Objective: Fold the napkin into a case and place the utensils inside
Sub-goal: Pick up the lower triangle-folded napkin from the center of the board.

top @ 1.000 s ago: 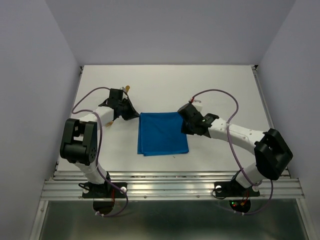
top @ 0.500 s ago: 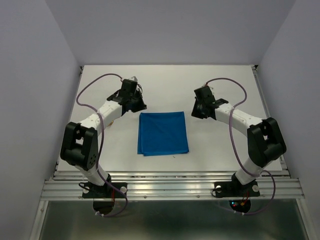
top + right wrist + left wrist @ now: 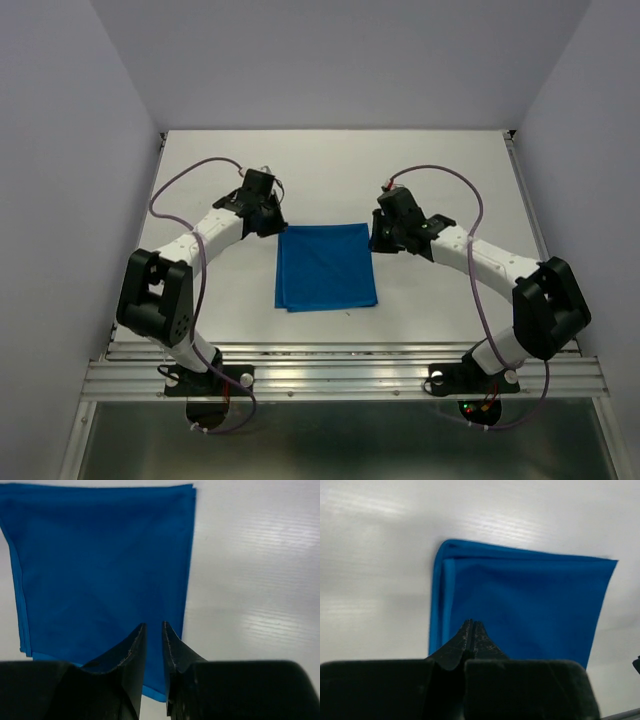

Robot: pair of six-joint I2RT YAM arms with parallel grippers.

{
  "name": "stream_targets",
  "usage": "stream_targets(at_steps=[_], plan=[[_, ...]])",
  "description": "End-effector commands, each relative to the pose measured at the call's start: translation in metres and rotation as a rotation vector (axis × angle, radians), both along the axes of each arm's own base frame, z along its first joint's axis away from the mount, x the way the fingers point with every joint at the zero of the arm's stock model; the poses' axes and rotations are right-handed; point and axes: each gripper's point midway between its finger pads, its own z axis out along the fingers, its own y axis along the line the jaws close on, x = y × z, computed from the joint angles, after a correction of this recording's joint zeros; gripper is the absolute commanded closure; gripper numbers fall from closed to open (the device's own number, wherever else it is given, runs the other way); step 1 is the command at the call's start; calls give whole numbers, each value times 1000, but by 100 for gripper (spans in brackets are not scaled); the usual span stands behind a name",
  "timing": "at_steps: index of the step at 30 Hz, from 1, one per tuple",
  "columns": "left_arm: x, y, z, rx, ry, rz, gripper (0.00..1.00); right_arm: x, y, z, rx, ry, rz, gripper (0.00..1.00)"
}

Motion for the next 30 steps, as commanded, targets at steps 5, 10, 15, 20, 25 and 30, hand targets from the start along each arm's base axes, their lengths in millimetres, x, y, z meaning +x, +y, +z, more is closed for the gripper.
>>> stream_targets(at_steps=[5, 10, 15, 20, 25, 30], plan=[[-45, 55, 5, 61, 14, 63, 99, -27, -4, -28, -38, 54, 1, 68], [-51, 57, 6, 66, 16, 58, 95, -23, -8, -33, -53, 58, -45, 55], [-46, 56, 1, 75, 24, 49, 87, -13, -3, -29, -71, 52, -26, 45], [-36, 66, 5, 102, 16, 85, 78, -6, 16, -8, -111, 2, 15, 34], [-33, 89, 21, 111, 8, 144, 77, 5, 72, 15, -145, -72, 83, 30], [-37, 125, 38, 91, 8, 267, 77, 27, 126, -1, -207, -77, 91, 30]])
